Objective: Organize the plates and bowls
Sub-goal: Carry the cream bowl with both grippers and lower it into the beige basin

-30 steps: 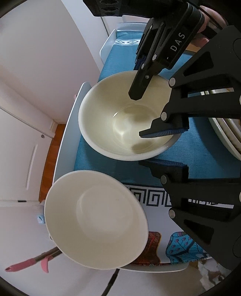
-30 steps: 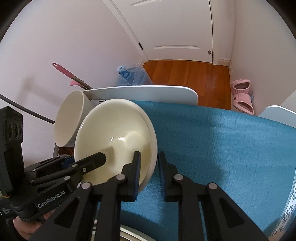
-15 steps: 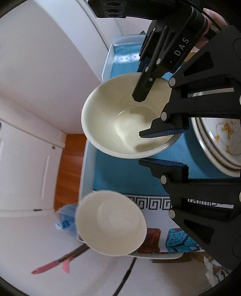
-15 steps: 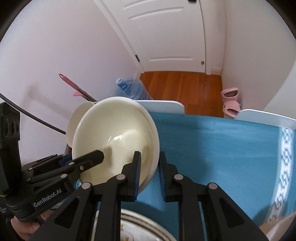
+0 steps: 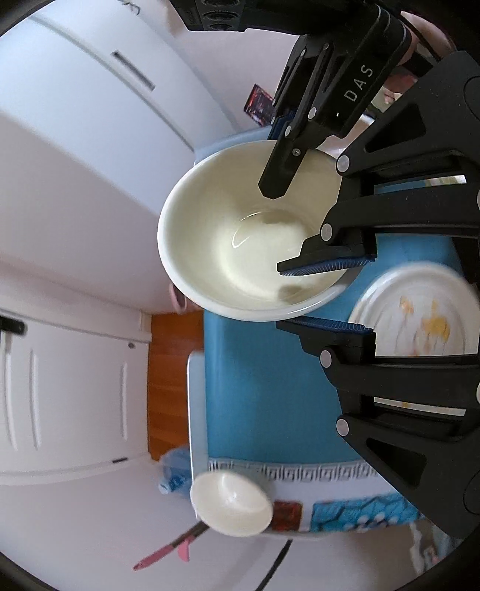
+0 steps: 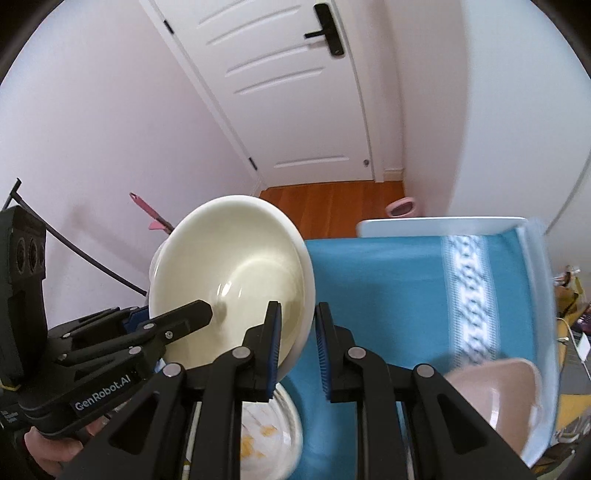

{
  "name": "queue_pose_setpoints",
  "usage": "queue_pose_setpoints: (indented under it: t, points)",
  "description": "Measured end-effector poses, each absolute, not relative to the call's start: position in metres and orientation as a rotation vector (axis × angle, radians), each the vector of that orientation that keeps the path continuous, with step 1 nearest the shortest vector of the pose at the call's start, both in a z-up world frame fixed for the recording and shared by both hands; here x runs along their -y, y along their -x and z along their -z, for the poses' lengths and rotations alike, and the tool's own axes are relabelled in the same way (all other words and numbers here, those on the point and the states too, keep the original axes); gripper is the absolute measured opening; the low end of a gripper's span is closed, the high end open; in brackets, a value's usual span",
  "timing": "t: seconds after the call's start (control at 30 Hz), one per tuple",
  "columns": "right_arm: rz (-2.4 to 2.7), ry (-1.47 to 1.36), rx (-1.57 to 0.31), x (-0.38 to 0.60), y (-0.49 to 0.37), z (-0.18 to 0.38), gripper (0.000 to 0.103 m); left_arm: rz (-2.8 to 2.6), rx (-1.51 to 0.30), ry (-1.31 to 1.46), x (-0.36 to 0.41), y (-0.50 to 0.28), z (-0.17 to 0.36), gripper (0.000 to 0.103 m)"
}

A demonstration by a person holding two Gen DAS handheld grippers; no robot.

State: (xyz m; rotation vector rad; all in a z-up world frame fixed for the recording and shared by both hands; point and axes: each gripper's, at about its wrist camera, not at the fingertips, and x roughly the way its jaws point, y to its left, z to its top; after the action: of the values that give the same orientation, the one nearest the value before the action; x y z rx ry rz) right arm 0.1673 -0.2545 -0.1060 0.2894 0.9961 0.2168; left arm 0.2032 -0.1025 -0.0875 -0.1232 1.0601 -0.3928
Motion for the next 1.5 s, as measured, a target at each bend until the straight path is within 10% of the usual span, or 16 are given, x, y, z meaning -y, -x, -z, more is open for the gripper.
queue_pose_setpoints:
  t: [0.67,1.5]
  points:
    - [-0.165,-0.238,-1.096,0.416,-0.069,0.163,0.017,0.411,-1.207,0.149,0.289,-0.121,0.162,0.02]
    - [-0.213,-0.127,-1.196,0.427,-0.07,0.221,0.017,0.317,-1.28,-0.027,0.319,-0.12,0.216,0.02]
